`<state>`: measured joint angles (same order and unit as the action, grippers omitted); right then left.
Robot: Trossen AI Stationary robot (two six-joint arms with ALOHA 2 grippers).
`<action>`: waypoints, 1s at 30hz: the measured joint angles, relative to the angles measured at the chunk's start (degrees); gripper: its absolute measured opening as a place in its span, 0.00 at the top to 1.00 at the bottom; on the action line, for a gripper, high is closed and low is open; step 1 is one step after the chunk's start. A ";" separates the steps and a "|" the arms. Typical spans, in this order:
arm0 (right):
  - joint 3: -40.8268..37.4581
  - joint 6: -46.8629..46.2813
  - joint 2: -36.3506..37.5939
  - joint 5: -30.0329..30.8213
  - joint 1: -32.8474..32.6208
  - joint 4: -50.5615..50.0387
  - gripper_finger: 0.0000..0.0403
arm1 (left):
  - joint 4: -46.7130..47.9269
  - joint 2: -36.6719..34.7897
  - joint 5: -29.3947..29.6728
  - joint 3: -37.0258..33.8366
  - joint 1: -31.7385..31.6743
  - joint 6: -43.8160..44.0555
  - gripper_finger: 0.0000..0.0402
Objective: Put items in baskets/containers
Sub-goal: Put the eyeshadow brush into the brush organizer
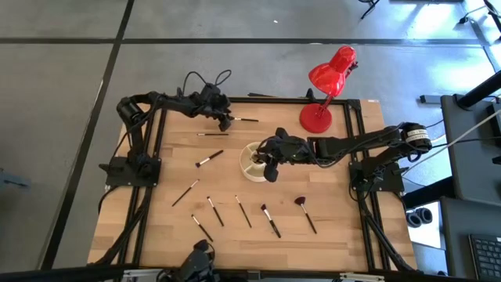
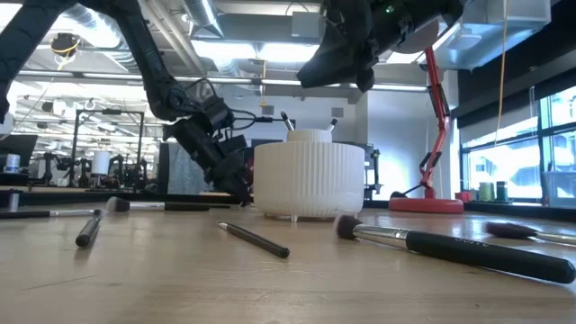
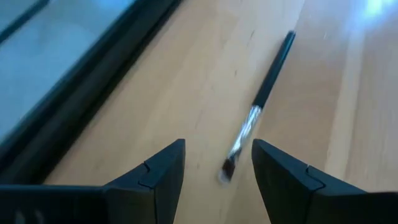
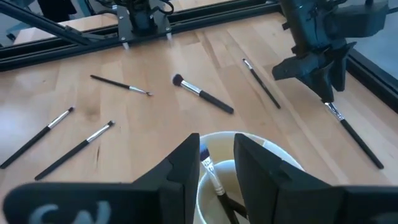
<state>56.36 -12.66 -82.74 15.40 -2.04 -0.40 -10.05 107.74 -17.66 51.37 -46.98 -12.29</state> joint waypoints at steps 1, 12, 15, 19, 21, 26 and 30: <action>0.00 0.10 0.00 -0.03 0.00 0.02 0.75 | 0.07 0.00 0.18 0.00 -0.02 0.05 0.55; 0.00 0.64 0.00 -0.03 0.00 -0.36 0.75 | 3.85 -0.13 9.56 0.13 2.81 -7.37 0.67; 0.00 0.65 0.00 -0.03 0.00 -0.34 0.75 | 3.85 -0.13 9.37 0.13 3.65 -8.41 0.70; 0.00 0.67 0.00 -0.03 0.00 -0.36 0.75 | 4.01 -0.13 9.16 0.12 4.38 -9.71 0.75; 0.00 0.87 0.00 -0.03 0.00 -0.36 0.76 | 4.14 -0.13 9.14 0.13 4.68 -10.48 0.78; 0.00 1.12 0.00 -0.03 0.00 -0.38 0.78 | 4.52 -0.13 9.16 0.11 5.69 -12.06 0.92; 0.00 0.96 0.00 -0.03 0.00 -1.18 0.79 | 4.80 -0.48 10.30 0.06 6.98 -13.93 0.99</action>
<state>56.36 -11.70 -82.74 15.38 -2.04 -1.58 -5.25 107.26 -7.36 51.44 -40.00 -26.23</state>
